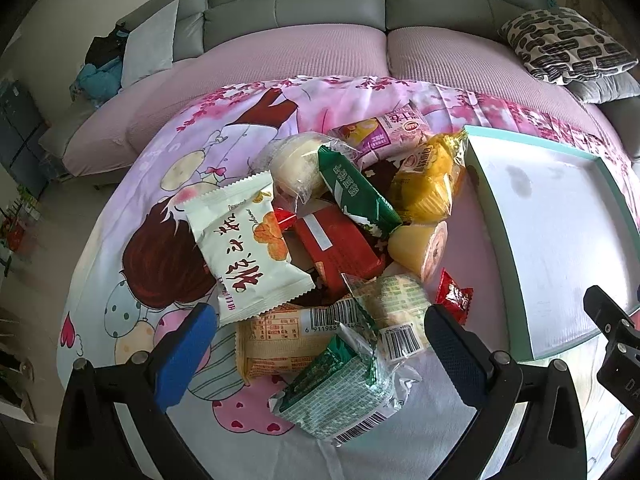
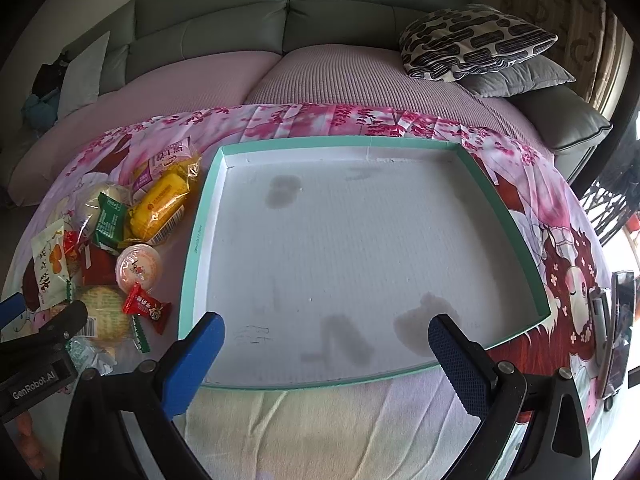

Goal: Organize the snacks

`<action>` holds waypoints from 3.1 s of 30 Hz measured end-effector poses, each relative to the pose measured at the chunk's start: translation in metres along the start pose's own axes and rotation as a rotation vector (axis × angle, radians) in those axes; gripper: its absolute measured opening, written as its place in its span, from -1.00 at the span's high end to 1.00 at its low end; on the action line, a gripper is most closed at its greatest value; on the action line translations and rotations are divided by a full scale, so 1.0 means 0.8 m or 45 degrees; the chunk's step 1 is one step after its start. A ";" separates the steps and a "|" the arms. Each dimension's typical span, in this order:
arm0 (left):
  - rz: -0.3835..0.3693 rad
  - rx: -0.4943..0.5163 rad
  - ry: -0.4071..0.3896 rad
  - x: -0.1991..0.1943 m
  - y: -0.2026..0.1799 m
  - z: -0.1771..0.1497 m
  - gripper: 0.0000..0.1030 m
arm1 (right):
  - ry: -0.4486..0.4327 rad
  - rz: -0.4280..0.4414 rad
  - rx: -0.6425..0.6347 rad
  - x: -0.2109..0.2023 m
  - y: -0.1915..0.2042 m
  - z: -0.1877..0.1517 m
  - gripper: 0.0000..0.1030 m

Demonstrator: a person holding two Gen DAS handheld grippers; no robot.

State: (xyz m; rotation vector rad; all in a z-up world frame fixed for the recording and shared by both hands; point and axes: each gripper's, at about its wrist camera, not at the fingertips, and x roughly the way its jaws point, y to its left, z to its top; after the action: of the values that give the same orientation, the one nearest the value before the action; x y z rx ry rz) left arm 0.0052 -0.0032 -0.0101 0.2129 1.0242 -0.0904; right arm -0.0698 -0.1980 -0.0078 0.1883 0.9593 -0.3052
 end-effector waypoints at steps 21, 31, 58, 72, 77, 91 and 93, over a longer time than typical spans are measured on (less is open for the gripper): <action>-0.035 0.022 0.013 0.000 -0.001 0.000 -1.00 | 0.000 0.003 0.016 0.000 -0.003 0.000 -1.00; -0.042 0.023 0.017 0.000 -0.002 0.000 -1.00 | -0.001 0.004 0.015 -0.001 -0.003 0.001 -1.00; -0.061 -0.115 -0.060 -0.026 0.045 0.007 -1.00 | -0.081 0.043 -0.012 -0.019 0.011 0.005 -1.00; -0.162 -0.250 0.133 0.013 0.079 -0.023 -1.00 | -0.020 0.146 -0.194 -0.011 0.092 -0.015 -1.00; -0.216 -0.271 0.159 0.014 0.074 -0.037 -1.00 | 0.027 0.117 -0.229 -0.003 0.100 -0.030 -1.00; -0.282 -0.269 0.247 0.026 0.057 -0.052 -1.00 | -0.003 -0.002 -0.140 -0.005 0.062 -0.021 -1.00; -0.288 -0.259 0.266 0.032 0.051 -0.053 -1.00 | -0.019 0.011 -0.135 -0.007 0.061 -0.018 -1.00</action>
State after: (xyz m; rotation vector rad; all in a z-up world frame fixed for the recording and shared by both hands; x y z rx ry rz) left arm -0.0098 0.0465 -0.0473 -0.0815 1.2553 -0.1712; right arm -0.0674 -0.1468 -0.0104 0.0935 0.9574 -0.2468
